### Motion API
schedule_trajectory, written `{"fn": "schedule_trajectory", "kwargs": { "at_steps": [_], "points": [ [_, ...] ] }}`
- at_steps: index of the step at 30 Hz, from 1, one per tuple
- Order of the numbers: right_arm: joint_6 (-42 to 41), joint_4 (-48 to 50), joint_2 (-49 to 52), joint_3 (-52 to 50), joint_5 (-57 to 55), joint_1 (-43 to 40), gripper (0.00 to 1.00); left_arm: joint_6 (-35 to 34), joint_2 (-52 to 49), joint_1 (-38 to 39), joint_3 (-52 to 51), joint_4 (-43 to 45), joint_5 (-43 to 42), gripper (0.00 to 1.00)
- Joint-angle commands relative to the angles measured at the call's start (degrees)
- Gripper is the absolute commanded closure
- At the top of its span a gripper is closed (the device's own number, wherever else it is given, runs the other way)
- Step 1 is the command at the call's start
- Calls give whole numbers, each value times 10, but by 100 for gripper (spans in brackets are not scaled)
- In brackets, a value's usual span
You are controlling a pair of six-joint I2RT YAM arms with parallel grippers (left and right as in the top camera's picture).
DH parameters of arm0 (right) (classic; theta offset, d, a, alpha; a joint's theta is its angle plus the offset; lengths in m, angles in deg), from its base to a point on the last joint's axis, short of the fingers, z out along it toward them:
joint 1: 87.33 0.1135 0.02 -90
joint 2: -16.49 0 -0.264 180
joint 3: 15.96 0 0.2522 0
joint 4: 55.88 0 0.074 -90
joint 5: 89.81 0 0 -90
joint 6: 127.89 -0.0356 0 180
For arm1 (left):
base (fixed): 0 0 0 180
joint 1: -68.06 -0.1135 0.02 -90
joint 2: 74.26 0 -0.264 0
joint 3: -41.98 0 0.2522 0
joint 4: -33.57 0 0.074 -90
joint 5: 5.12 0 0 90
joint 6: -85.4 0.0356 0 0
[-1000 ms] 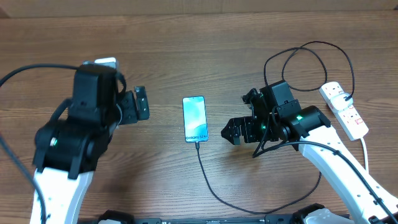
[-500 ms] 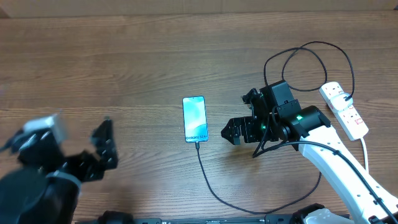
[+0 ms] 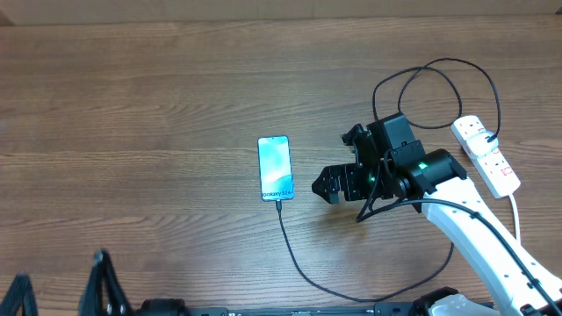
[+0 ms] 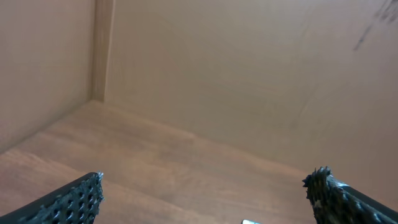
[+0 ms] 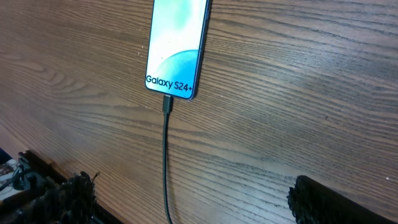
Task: Plug charger to phone and switch on socket
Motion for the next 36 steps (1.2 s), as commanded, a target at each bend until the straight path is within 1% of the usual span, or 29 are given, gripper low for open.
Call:
{"fn": "schedule_trajectory", "kwargs": {
  "at_steps": [1,4,7,11,15,17,24,26,36],
  "points": [
    [0,4,-10,3,-2,-2,0,2,36,-6,2,0,8,0],
    [0,5,-10,3,-2,-2,0,2,64,-6,2,-13,8,0],
    [0,6,-10,3,-2,-2,0,2,80,-6,2,-48,8,0],
    [0,7,-10,3,-2,-2,0,2,93,-6,2,-130,8,0],
    [0,9,-10,3,-2,-2,0,2,108,-7,2,-240,8,0],
    [0,10,-10,3,-2,-2,0,0,120,-7,0,-243,19,0],
    [0,10,-10,3,-2,-2,0,0,189,-7,0,-243,19,0],
    [0,9,-10,3,-2,-2,0,0,186,-7,17,-251,23,0],
    [0,11,-10,3,-2,-2,0,0,188,-9,19,-258,23,0]
  ]
}}
